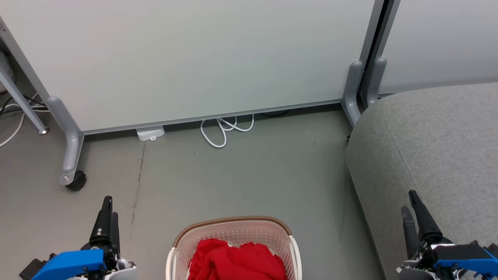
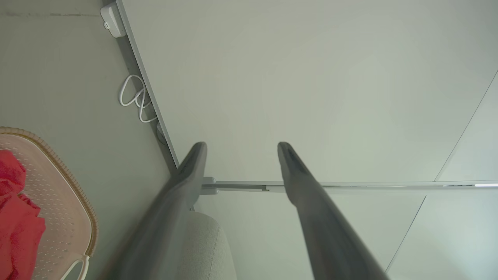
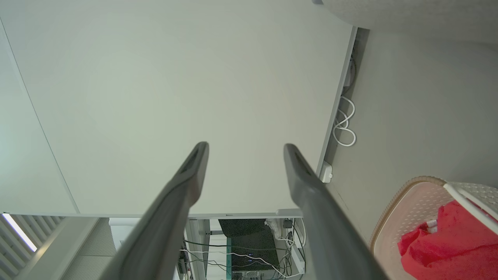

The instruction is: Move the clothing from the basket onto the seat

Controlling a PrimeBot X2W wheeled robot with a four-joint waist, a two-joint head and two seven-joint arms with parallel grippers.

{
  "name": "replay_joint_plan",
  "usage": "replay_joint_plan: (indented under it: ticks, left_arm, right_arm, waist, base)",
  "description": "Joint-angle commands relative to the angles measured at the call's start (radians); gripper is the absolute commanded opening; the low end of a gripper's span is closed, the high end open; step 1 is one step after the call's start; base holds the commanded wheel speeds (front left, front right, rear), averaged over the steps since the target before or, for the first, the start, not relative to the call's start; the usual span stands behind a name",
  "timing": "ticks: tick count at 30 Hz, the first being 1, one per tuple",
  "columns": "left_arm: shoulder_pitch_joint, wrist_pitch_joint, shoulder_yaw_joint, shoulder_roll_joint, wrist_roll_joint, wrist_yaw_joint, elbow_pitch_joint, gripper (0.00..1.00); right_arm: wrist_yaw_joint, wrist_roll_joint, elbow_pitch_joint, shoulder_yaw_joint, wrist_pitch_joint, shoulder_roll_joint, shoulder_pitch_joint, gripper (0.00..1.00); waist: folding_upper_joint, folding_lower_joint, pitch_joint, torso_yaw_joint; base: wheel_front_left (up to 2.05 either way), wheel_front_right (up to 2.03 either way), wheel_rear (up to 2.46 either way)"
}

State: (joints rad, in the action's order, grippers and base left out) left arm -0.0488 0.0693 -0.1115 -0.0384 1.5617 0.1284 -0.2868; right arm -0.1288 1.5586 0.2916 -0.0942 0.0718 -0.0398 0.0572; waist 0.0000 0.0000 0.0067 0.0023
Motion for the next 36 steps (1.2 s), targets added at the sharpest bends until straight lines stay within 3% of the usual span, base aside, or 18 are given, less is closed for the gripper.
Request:
replay_joint_plan:
  ticks: [1, 6, 7, 16, 26, 36]
  left_arm:
    - [-0.036, -0.011, 0.003, -0.007, -0.026, 0.000, 0.023, 1.00]
    - [-0.044, -0.034, 0.004, -0.008, -0.105, 0.001, 0.035, 1.00]
    - [-0.048, -0.051, 0.006, -0.008, -0.180, 0.001, 0.048, 1.00]
    - [-0.056, -0.088, 0.016, -0.009, -0.356, -0.016, 0.083, 1.00]
    - [-0.055, -0.126, 0.055, -0.010, -0.590, -0.034, 0.114, 1.00]
    - [-0.057, -0.156, 0.086, -0.011, -0.756, -0.047, 0.122, 1.00]
  right_arm:
    - [0.000, -0.022, -0.022, 0.005, -0.012, -0.004, 0.029, 1.00]
    - [-0.001, -0.096, -0.034, 0.013, -0.035, -0.004, 0.037, 1.00]
    - [-0.001, -0.178, -0.051, 0.027, -0.053, -0.005, 0.040, 1.00]
    - [-0.001, -0.353, -0.083, 0.065, -0.090, -0.006, 0.050, 1.00]
    - [-0.001, -0.529, -0.105, 0.105, -0.127, -0.007, 0.058, 1.00]
    - [-0.001, -0.676, -0.112, 0.139, -0.158, -0.008, 0.061, 1.00]
  waist:
    - [0.0000, 0.0000, 0.001, 0.001]
    - [0.0000, 0.0000, 0.002, 0.002]
    - [0.0000, 0.0000, 0.004, 0.003]
    - [0.0000, 0.0000, 0.007, 0.006]
    - [0.0000, 0.0000, 0.009, 0.010]
    - [0.0000, 0.0000, 0.011, 0.014]
  base:
    - [0.00, 0.00, 0.00]
    - [0.00, 0.00, 0.00]
    - [0.00, 0.00, 0.00]
    - [0.00, 0.00, 0.00]
    - [0.00, 0.00, 0.00]
    - [0.00, 0.00, 0.00]
